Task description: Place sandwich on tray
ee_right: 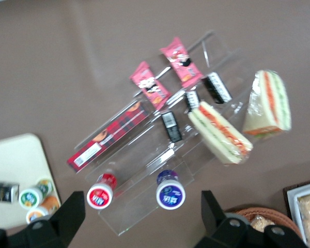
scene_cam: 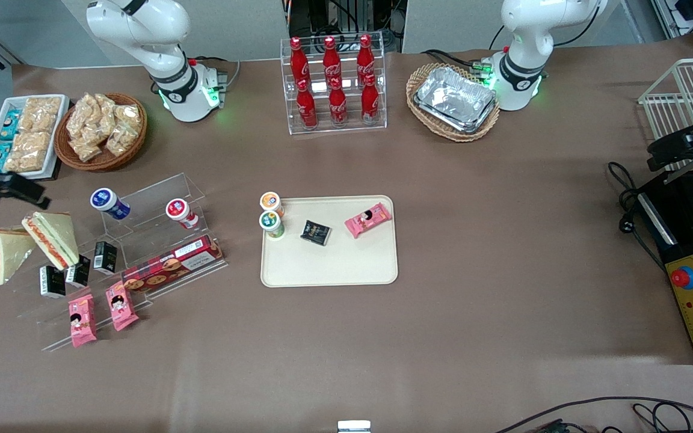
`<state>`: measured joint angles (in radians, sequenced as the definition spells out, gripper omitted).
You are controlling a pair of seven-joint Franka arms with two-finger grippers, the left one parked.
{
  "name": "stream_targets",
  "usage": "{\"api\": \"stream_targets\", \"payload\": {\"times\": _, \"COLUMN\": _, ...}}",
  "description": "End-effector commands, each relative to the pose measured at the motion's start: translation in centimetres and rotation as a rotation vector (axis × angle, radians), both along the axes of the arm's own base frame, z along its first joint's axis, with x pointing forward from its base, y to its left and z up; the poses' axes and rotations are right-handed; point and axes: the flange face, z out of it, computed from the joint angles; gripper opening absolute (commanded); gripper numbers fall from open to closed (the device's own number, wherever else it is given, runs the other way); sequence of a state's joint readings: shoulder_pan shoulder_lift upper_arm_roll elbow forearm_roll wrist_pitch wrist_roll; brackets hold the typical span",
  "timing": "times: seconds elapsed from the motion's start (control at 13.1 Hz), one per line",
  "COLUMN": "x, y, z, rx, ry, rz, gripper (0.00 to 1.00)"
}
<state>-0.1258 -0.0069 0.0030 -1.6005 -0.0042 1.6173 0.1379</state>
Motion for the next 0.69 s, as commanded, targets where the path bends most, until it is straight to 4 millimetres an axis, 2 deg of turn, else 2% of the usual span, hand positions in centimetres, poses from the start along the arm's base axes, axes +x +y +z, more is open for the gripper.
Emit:
{"api": "stream_targets", "payload": {"times": 0.0, "x": 0.4, "y": -5.2, "z": -0.6, "rx": -0.013, "ry": -0.028, "rz": -0.166, "gripper": 1.00}}
{"api": "stream_targets", "payload": {"times": 0.15, "x": 0.1, "y": -9.6, "z": -1.6, "rx": -0.018, "ry": -0.026, "rz": -0.236, "gripper": 1.00}}
{"api": "stream_targets", "payload": {"times": 0.31, "x": 0.8, "y": -11.4, "z": -3.8, "rx": -0.067, "ry": 0.009, "rz": -0.242, "gripper": 1.00}}
{"api": "stream_targets", "payload": {"times": 0.61, "x": 1.6, "y": -16.9, "z": -9.4, "rx": -0.084, "ry": 0.046, "rz": -0.309, "gripper": 1.00}}
